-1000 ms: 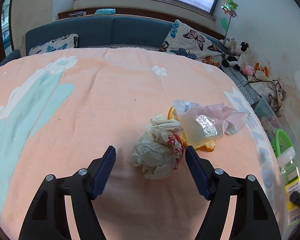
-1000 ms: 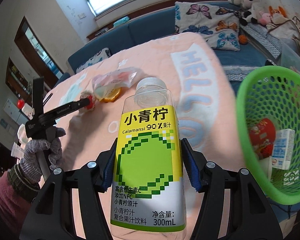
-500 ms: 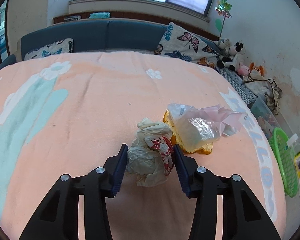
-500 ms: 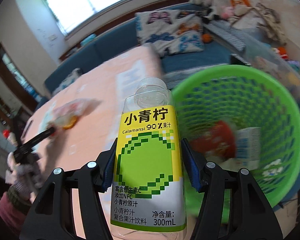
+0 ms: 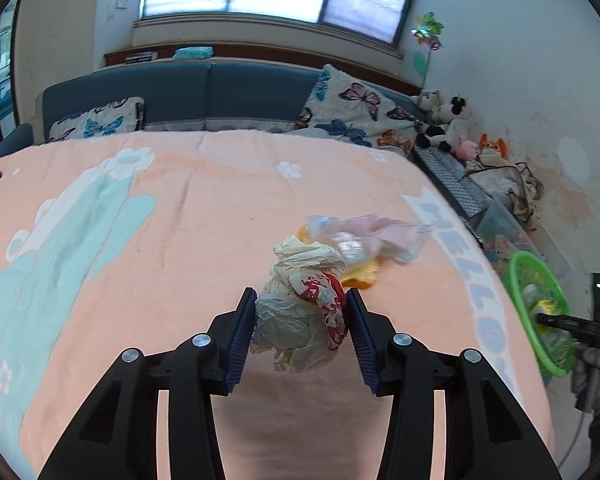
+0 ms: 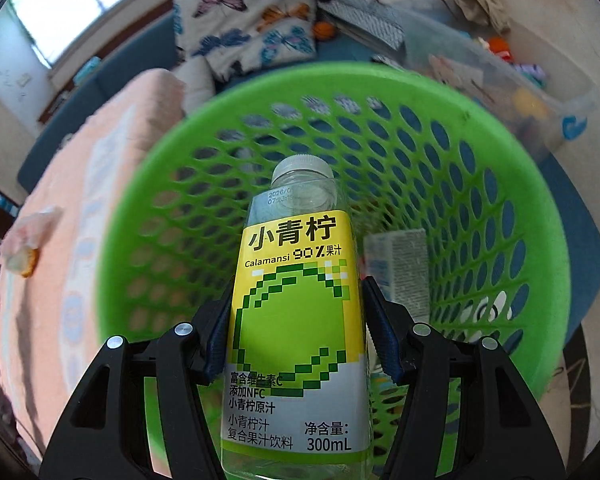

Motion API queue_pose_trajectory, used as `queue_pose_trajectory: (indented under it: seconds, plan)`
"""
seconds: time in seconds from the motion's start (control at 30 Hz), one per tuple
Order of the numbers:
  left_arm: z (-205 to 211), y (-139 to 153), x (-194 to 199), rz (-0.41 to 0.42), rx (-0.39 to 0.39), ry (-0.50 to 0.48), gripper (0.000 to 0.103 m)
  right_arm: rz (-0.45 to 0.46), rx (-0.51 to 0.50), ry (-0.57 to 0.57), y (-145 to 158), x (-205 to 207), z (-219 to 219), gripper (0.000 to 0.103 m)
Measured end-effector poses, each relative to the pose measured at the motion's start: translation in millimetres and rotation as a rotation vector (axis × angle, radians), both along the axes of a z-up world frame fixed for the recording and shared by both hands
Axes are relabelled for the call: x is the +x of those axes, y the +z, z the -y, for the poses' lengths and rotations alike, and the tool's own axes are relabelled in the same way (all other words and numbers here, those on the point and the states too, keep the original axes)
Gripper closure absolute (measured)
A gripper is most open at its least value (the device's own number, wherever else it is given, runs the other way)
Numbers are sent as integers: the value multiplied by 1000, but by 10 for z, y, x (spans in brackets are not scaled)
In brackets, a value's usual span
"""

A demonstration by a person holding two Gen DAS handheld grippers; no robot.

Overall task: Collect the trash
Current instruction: 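Carry the juice bottle to the basket with right while left grasps the crumpled white bag, then drop the juice bottle into the basket with right while left drops the crumpled bag in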

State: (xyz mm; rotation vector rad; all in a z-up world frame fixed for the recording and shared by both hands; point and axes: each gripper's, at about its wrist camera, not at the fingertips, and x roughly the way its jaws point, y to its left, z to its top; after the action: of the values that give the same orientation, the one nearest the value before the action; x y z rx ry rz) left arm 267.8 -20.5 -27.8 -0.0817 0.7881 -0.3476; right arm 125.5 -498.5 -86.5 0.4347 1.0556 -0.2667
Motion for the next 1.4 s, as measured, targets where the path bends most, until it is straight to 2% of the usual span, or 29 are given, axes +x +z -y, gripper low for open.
queue_pose_trajectory:
  seconds: [0.13,0.23,0.33,0.53,0.7,1.0,1.4]
  plan:
    - [218,114,-126,24,-1,-51,59,-28,57,-9,-99,77,68,43]
    - [421,182,-185,28,-8,-96,59,-54,0,-8,-65,96,57,43]
    - [645,241,-241,42,-13,-142,59,-68,-9,1,-76,107,93,43]
    - [1183,353,-350,53,-33,-238,59,-16,19,-14,-15,-21,166,42]
    - [1661,396,-460,55,-30,-323,59,51,17,0,225,-255,172,42]
    - [2505,275,-625,21,3,-441,59,165,-28,40,623,-737,132,37]
    - [3274,65,-764,-39,51,-531,56,230,15,17,688,-1111,250,34]
